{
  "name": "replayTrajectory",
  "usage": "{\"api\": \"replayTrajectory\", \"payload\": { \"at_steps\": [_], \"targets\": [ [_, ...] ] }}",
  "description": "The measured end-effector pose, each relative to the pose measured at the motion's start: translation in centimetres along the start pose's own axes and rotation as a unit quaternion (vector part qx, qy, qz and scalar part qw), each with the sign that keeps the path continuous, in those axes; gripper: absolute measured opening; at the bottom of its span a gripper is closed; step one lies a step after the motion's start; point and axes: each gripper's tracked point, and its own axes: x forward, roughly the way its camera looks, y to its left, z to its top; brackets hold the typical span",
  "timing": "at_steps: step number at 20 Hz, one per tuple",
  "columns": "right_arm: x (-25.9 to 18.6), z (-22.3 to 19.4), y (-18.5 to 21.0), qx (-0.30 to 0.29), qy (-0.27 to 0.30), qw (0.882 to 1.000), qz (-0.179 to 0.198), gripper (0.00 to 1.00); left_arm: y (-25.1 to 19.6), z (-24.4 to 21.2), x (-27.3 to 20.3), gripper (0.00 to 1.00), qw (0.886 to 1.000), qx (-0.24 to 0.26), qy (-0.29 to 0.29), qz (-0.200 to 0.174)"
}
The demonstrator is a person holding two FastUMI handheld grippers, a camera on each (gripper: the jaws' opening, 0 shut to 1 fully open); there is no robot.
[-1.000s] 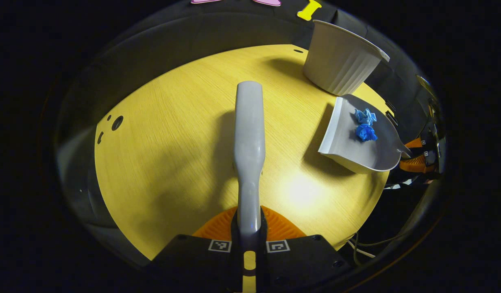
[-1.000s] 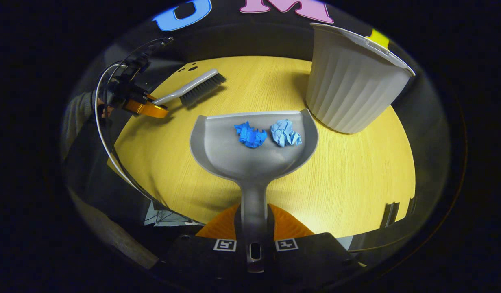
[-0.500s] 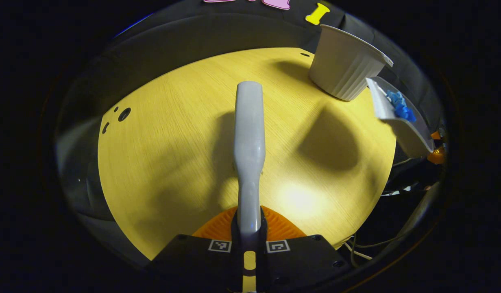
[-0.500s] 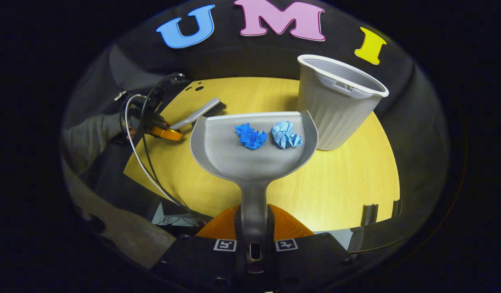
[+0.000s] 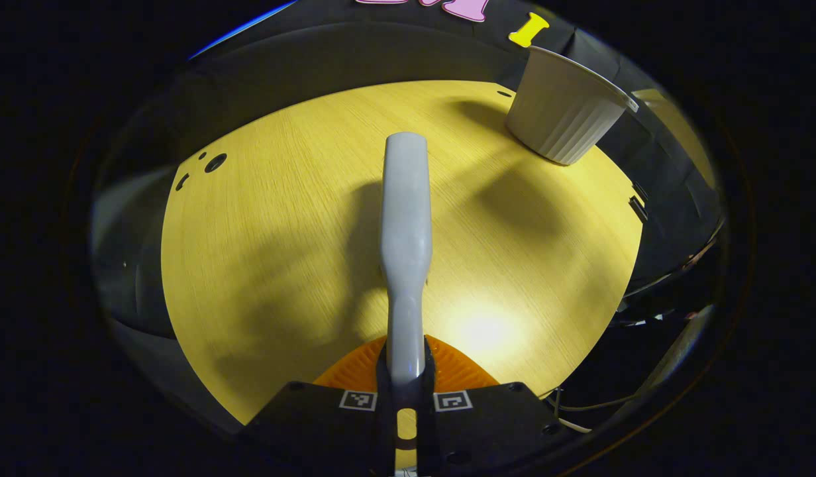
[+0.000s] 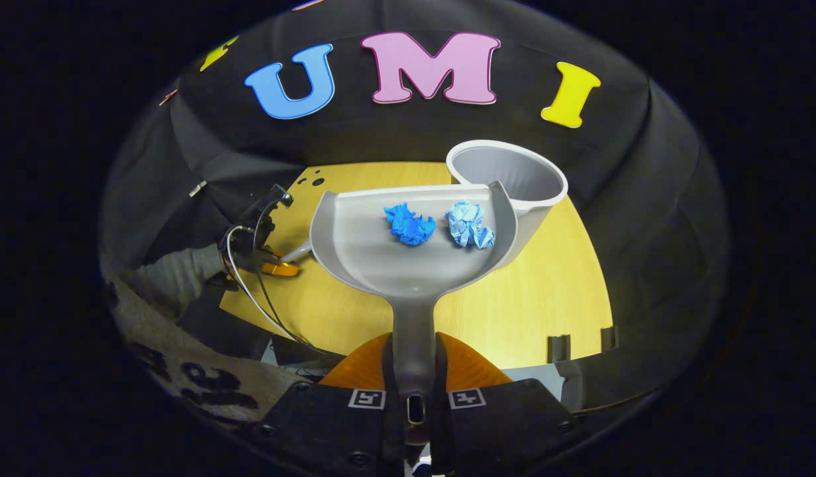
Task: Pick up the small broom and dustpan from the desktop, sweep the trash into the dustpan with the broom, and then empty the trash into the garbage bin.
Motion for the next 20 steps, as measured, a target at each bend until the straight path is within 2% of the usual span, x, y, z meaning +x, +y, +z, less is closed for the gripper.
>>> {"api": "replayTrajectory", "payload": {
  "at_steps": [3, 10, 13, 20],
  "targets": [
    [-0.9, 1.7, -0.5, 0.006, -0.002, 1.0, -0.013, 0.19, 0.3, -1.2, -0.2, 0.17, 1.0, -0.008, 0.003, -0.001],
    [-2.1, 5.8, -6.8, -0.003, -0.013, 0.998, -0.069, 0.19, 0.5, -2.4, -1.0, 0.16, 1.0, -0.024, -0.001, -0.003],
    [-1.3, 7.6, -10.5, -0.017, -0.019, 0.994, -0.108, 0.19, 0.4, -2.9, -1.1, 0.17, 0.999, -0.034, -0.003, -0.006],
    [2.3, 10.8, -17.2, -0.031, -0.005, 0.987, -0.16, 0.2, 0.4, -3.9, -1.3, 0.17, 0.999, -0.052, 0.001, -0.008]
  ]
}}
